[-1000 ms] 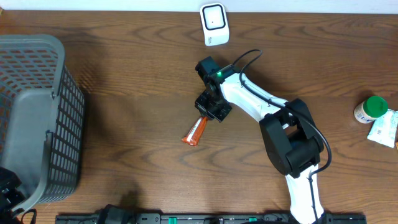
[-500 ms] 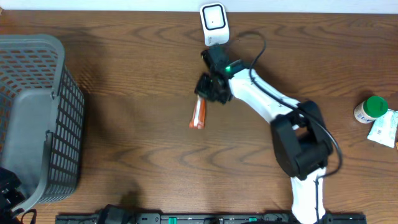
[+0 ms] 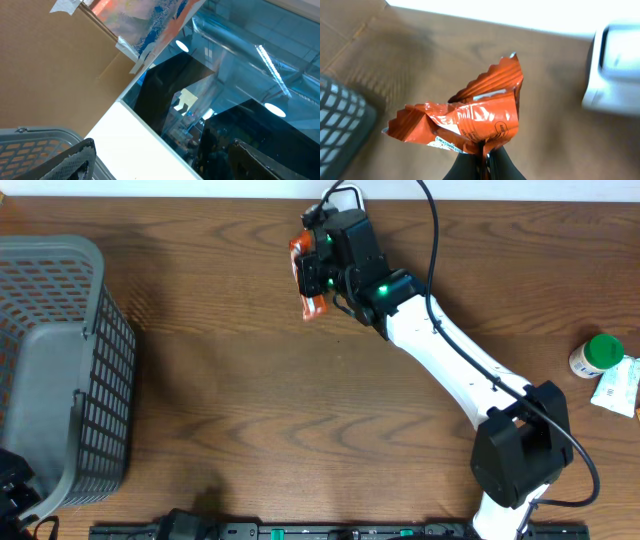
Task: Scan the item barcode
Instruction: 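Carry the candy bar up to the white scanner, then hold the candy bar wrapper in front of the scanner window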
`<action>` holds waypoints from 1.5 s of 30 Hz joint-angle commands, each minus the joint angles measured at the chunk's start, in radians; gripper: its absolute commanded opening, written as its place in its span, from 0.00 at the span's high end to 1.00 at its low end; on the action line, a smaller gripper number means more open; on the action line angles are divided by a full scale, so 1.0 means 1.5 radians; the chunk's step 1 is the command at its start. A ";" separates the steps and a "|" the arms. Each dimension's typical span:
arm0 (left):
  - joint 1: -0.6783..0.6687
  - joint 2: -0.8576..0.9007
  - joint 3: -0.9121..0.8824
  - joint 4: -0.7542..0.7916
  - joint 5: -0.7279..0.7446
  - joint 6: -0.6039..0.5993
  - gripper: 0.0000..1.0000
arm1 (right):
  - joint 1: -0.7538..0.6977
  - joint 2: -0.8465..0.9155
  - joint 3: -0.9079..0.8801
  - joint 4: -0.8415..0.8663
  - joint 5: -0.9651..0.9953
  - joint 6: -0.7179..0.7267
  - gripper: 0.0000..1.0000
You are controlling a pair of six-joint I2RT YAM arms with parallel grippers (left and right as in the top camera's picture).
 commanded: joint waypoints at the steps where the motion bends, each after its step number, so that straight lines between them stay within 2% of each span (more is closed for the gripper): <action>1: 0.004 -0.005 0.002 0.003 -0.006 0.011 0.15 | -0.014 0.005 0.000 0.074 -0.023 -0.159 0.99; 6: 0.004 -0.005 0.002 0.000 -0.006 0.011 0.15 | -0.051 0.017 0.000 0.186 -0.247 -0.261 0.99; 10: 0.004 -0.005 0.002 -0.012 -0.006 0.011 0.15 | -0.106 0.055 0.000 0.283 -0.415 -0.272 0.99; 12: 0.004 -0.005 0.002 -0.018 -0.006 0.011 0.15 | -0.135 0.083 0.000 0.354 -0.504 -0.246 0.99; 16: 0.004 -0.005 0.002 -0.045 -0.006 0.011 0.15 | -0.182 0.150 0.000 0.587 -0.669 -0.157 0.99; 18: 0.004 -0.005 0.002 -0.076 -0.006 0.011 0.15 | -0.205 0.199 0.000 0.743 -0.678 -0.063 0.99; 23: 0.004 -0.005 0.002 -0.116 -0.006 0.011 0.15 | -0.218 0.268 0.004 0.905 -0.675 -0.017 0.99; 26: 0.004 -0.005 0.002 -0.161 -0.006 0.011 0.15 | -0.218 0.296 0.026 0.935 -0.667 -0.018 0.99; 35: 0.004 -0.005 0.002 -0.301 -0.006 0.011 0.15 | -0.219 0.385 0.174 0.933 -0.658 -0.079 0.99; 42: 0.004 -0.005 0.002 -0.378 -0.006 0.011 0.15 | -0.223 0.461 0.312 0.793 -0.610 -0.168 0.99; 45: 0.004 -0.005 0.002 -0.430 -0.006 0.011 0.15 | -0.224 0.479 0.333 0.789 -0.596 -0.188 0.99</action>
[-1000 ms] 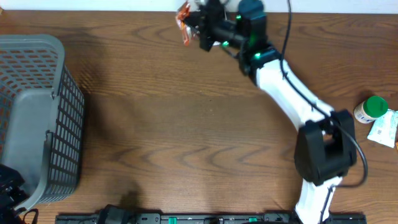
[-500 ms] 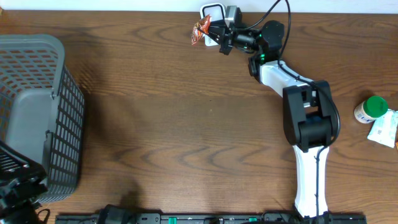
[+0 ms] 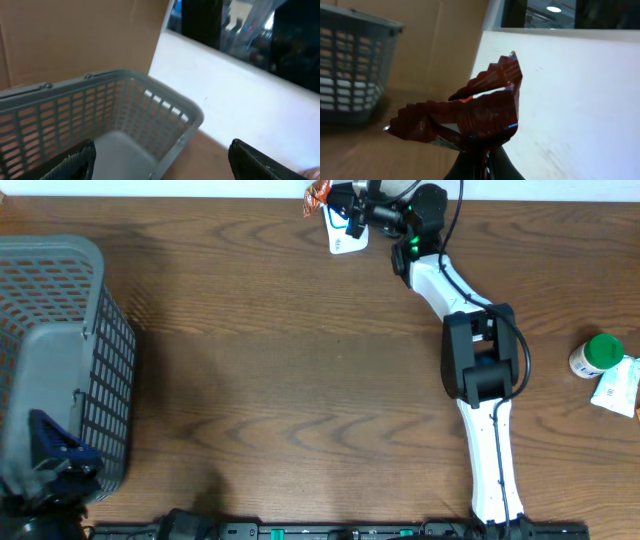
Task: Scan the item barcode
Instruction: 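Hold the candy bar wrapper in front of the scanner window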
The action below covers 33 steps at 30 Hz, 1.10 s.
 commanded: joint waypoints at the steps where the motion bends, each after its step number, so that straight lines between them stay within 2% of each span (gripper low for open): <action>1: 0.004 -0.004 0.002 -0.057 -0.006 0.009 0.15 | -0.004 0.032 0.028 -0.002 0.059 -0.056 0.99; 7: 0.004 -0.004 0.002 -0.180 -0.006 0.009 0.15 | -0.014 0.034 0.028 -0.003 0.140 -0.071 0.99; 12: 0.004 -0.004 0.002 -0.264 -0.006 0.009 0.15 | -0.032 0.034 0.028 -0.036 0.149 -0.071 0.99; 16: 0.004 -0.004 0.002 -0.304 -0.006 0.009 0.15 | -0.037 0.038 0.028 -0.077 0.149 -0.111 0.99; 23: 0.004 -0.004 0.002 -0.314 -0.006 0.009 0.15 | -0.037 0.058 0.028 -0.094 0.123 -0.138 0.99; 33: 0.004 -0.004 0.002 -0.313 -0.006 0.009 0.15 | -0.039 0.095 0.028 -0.120 -0.062 -0.130 0.99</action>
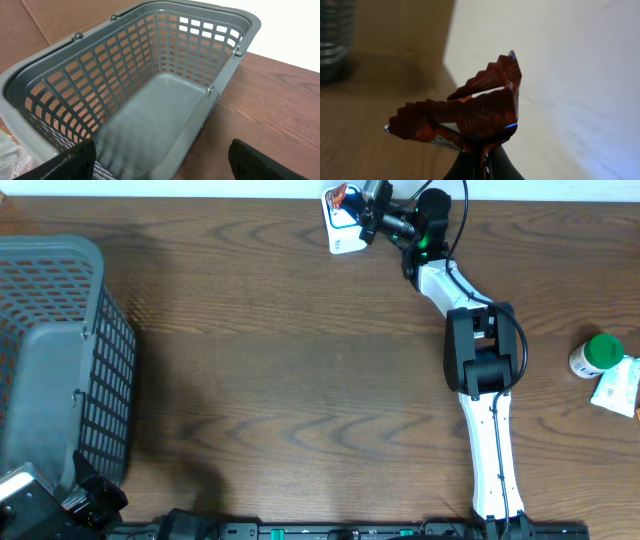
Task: Scan the item barcode
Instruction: 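Hold the candy bar wrapper in front of the scanner window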
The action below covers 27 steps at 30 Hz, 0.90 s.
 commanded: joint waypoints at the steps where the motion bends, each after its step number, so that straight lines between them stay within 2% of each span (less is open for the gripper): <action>1: 0.004 -0.004 0.002 -0.002 -0.006 0.008 0.15 | -0.003 0.029 0.008 -0.018 -0.110 -0.005 0.99; 4: 0.004 -0.004 0.002 -0.002 -0.006 0.008 0.15 | -0.009 0.030 0.008 -0.068 -0.118 -0.005 0.99; 11: 0.004 -0.004 0.002 -0.002 -0.006 0.008 0.15 | -0.035 0.031 0.008 -0.221 -0.154 -0.084 0.99; 23: 0.004 -0.004 0.002 -0.002 -0.006 0.008 0.15 | -0.065 0.031 0.008 -0.218 -0.256 -0.084 0.99; 27: 0.004 -0.004 0.002 -0.002 -0.006 0.008 0.15 | -0.058 0.031 0.008 -0.180 -0.282 -0.065 0.99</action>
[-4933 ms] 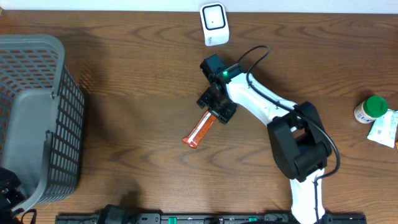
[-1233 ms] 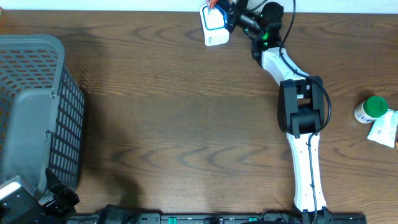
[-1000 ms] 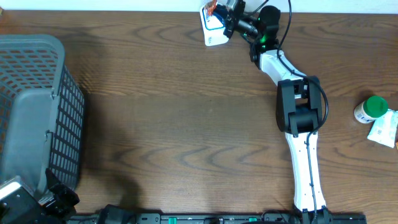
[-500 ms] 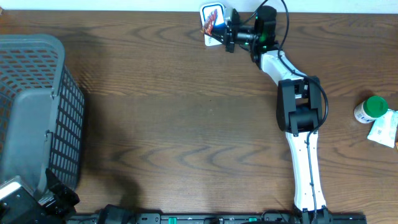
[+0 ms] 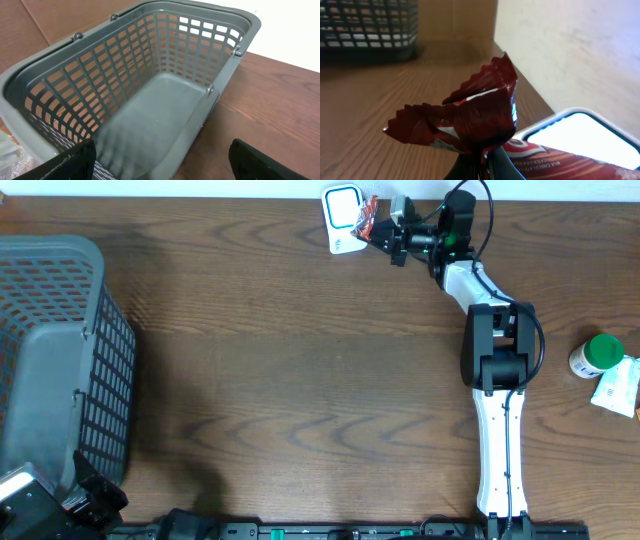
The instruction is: Scan the item barcode
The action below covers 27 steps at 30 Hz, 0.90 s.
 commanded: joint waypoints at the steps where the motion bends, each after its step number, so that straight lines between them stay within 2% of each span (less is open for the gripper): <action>1: 0.004 -0.004 0.002 -0.002 -0.006 0.008 0.15 | 0.013 0.012 0.006 0.043 -0.057 0.038 0.99; 3: 0.004 -0.004 0.002 -0.002 -0.006 0.008 0.15 | 0.013 0.012 0.007 0.135 -0.070 0.163 0.99; 6: 0.004 -0.004 0.002 -0.002 -0.006 0.008 0.15 | 0.012 0.012 0.008 0.341 -0.069 0.426 0.99; 8: 0.004 -0.004 0.002 -0.002 -0.006 0.008 0.15 | 0.009 0.012 0.010 0.537 -0.056 0.649 0.99; 9: 0.004 -0.004 0.002 -0.002 -0.006 0.008 0.15 | 0.005 0.010 0.014 0.670 -0.034 0.799 0.99; 10: 0.004 -0.004 0.002 -0.002 -0.006 0.008 0.15 | 0.001 0.010 0.019 0.740 -0.019 0.883 0.98; 11: 0.004 -0.004 0.002 -0.002 -0.006 0.008 0.15 | -0.007 -0.001 0.026 0.712 0.018 0.956 0.99; 20: 0.004 -0.004 0.002 -0.002 -0.006 0.008 0.15 | -0.053 -0.056 0.031 0.711 0.013 1.155 0.98; 27: 0.004 -0.004 0.002 -0.002 -0.006 0.008 0.15 | -0.101 -0.158 0.031 0.683 0.041 1.287 0.98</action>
